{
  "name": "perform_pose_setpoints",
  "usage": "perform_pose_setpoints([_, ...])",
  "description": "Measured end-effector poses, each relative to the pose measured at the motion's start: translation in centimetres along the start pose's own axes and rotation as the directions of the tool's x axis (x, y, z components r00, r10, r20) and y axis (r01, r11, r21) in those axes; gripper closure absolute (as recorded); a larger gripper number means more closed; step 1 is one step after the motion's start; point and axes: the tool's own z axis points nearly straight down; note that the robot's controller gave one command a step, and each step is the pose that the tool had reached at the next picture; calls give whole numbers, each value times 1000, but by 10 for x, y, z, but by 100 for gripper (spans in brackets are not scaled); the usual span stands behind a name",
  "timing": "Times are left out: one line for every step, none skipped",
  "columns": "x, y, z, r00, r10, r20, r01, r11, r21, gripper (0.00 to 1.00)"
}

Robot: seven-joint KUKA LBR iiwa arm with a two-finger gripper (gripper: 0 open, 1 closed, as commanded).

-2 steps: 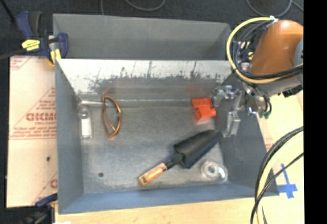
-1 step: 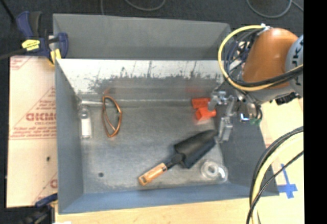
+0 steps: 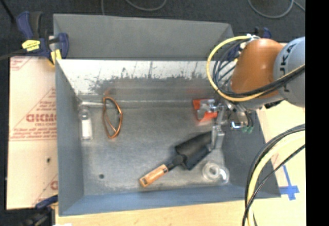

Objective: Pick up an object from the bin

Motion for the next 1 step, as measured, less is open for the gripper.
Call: perform_pose_setpoints([11,17,33,965,-264,3,264,965,1,0])
